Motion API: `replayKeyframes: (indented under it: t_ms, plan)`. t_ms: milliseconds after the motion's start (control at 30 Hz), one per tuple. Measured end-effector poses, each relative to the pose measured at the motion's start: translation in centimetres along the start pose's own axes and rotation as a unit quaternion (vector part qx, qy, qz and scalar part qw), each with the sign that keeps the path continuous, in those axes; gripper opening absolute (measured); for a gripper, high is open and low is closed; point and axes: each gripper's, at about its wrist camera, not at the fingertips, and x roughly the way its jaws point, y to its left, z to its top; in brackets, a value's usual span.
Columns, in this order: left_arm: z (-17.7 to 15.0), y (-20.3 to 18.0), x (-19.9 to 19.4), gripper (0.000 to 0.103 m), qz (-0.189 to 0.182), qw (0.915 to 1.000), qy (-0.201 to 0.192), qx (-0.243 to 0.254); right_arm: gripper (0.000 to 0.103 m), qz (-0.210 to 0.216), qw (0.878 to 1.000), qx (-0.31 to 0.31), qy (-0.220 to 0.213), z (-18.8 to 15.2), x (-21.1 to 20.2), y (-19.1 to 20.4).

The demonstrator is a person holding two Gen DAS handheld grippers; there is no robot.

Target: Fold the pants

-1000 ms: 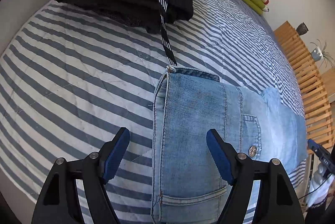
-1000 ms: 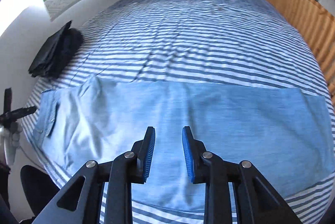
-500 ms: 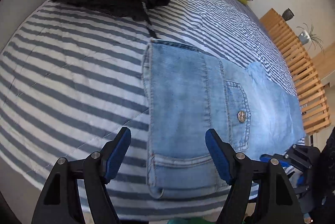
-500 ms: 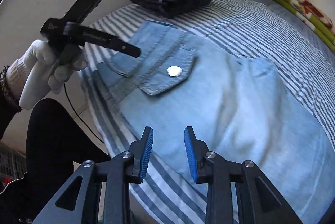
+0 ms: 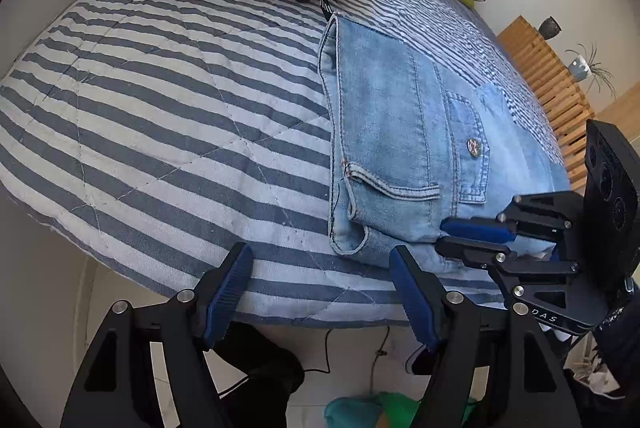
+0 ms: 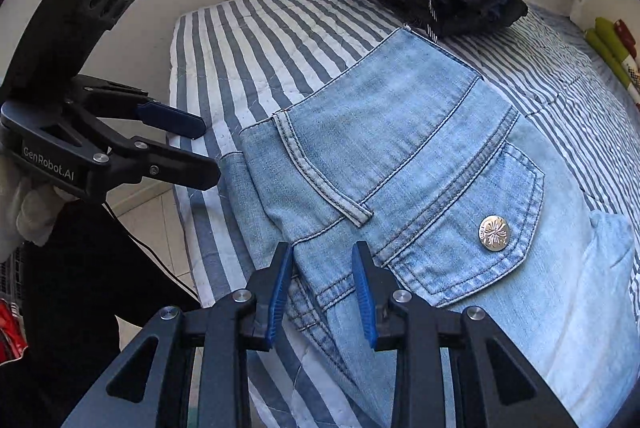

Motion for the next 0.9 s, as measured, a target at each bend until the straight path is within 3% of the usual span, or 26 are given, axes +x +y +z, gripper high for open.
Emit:
replayKeyframes:
  t_ms: [33, 100, 267, 333, 400, 467, 567, 767, 900]
  plan:
    - [0.1, -0.1, -0.1, 0.074, -0.004, 1.0, -0.001, -0.002, 0.01, 0.017, 1.0, 0.011, 0.002, 0.1, -0.1, -0.2]
    - [0.2, 0.0, -0.6, 0.074, -0.009, 1.0, -0.003, -0.002, 0.005, 0.023, 0.999, 0.025, -0.002, 0.2, -0.5, -0.5]
    - [0.5, 0.9, -1.4, 0.074, -0.018, 0.9995, -0.012, -0.025, 0.008, 0.008, 1.0, -0.012, -0.014, 0.2, -1.7, 0.6]
    - [0.6, 1.7, -1.5, 0.074, -0.019, 0.9989, -0.015, -0.04, 0.018, 0.001, 1.0, -0.028, -0.003, 0.2, -1.2, 1.1]
    - [0.7, 2.3, -1.5, 0.074, -0.025, 0.9981, -0.016, -0.053, 0.018, -0.018, 0.999, -0.04, 0.0, 0.3, -0.4, 1.4]
    - [0.9, 2.5, -1.5, 0.074, -0.031, 0.9977, -0.015, -0.058, 0.016, -0.024, 0.998, -0.05, 0.004, 0.3, 0.0, 1.6]
    - [1.3, 2.2, -1.4, 0.074, -0.042, 0.9972, -0.013, -0.061, 0.005, -0.02, 0.998, -0.059, -0.001, 0.5, -0.9, 1.6]
    - [2.4, 1.4, 0.4, 0.074, -0.058, 0.9957, -0.002, -0.073, 0.004, 0.036, 0.999, -0.032, 0.0, 0.6, -3.1, -0.1]
    - [3.6, 1.1, 1.8, 0.074, -0.06, 0.9948, 0.008, -0.082, 0.004, 0.029, 0.999, -0.038, 0.022, -0.5, -1.2, 0.7]
